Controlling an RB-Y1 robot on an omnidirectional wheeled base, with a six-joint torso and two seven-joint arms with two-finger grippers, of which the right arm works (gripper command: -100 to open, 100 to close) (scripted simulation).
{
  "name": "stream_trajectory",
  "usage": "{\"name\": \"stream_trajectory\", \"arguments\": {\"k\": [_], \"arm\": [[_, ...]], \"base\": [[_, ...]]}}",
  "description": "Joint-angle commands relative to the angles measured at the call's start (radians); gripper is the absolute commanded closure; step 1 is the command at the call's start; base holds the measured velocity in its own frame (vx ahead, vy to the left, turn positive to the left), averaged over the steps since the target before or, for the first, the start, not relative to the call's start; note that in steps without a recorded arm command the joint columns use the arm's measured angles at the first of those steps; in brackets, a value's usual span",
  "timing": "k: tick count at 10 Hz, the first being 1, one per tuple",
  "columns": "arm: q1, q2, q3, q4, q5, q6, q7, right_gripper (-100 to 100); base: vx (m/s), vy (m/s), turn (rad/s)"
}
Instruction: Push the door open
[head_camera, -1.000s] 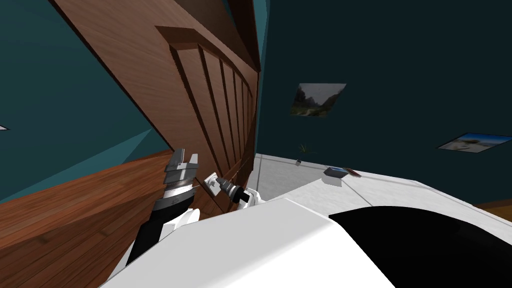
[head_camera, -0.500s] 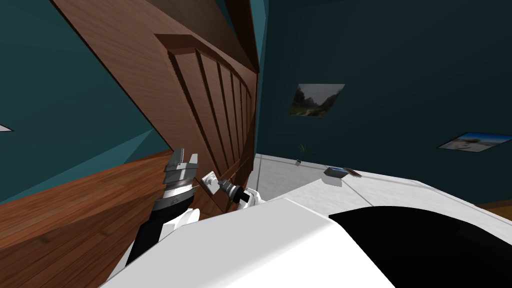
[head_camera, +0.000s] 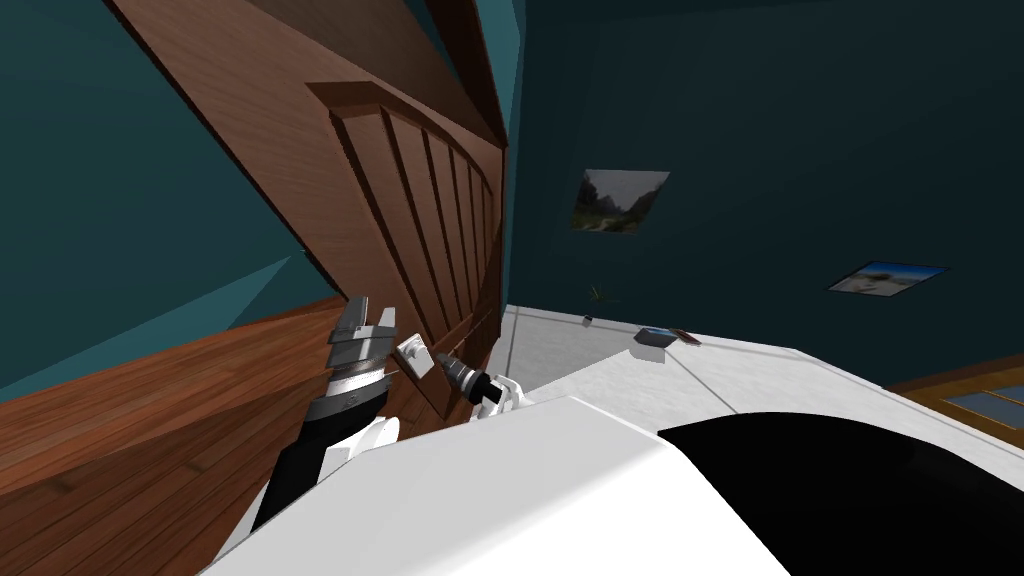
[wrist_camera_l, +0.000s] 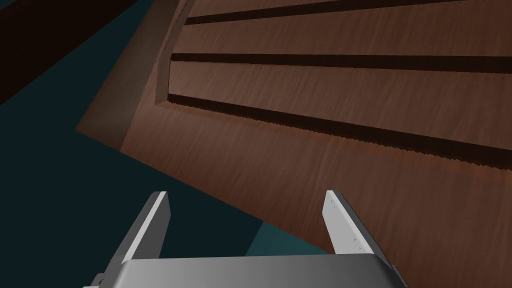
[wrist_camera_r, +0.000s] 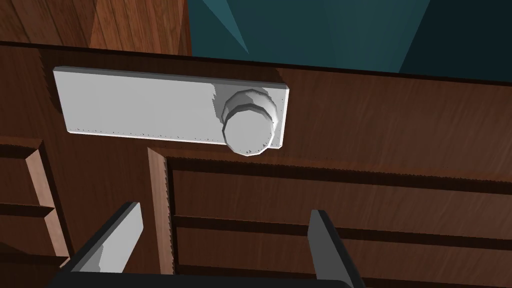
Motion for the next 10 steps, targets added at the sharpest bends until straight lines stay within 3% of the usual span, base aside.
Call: {"name": "stream_trajectory", "arguments": {"k": [1, 2, 4, 6, 8, 9, 10], "arm": [[0.000, 0.000, 0.000, 0.000, 0.000, 0.000, 0.000, -100], [-0.004, -0.016, -0.007, 0.005, 0.001, 0.003, 0.002, -100], [-0.006, -0.019, -0.011, 0.008, 0.001, 0.004, 0.004, -100], [-0.012, -0.010, -0.020, 0.014, 0.003, 0.008, 0.007, -100], [-0.016, 0.016, -0.028, 0.020, 0.004, 0.011, 0.009, -100], [-0.016, 0.008, -0.025, 0.018, 0.003, 0.009, 0.008, -100], [-0.016, 0.008, -0.025, 0.018, 0.003, 0.009, 0.008, 100]], "base": [[-0.088, -0.069, -0.004], [0.041, 0.087, 0.048], [0.100, 0.149, 0.009], [0.116, 0.187, 0.027], [0.129, 0.174, 0.020], [0.040, 0.066, -0.004], [-0.006, -0.010, -0.001]]}}
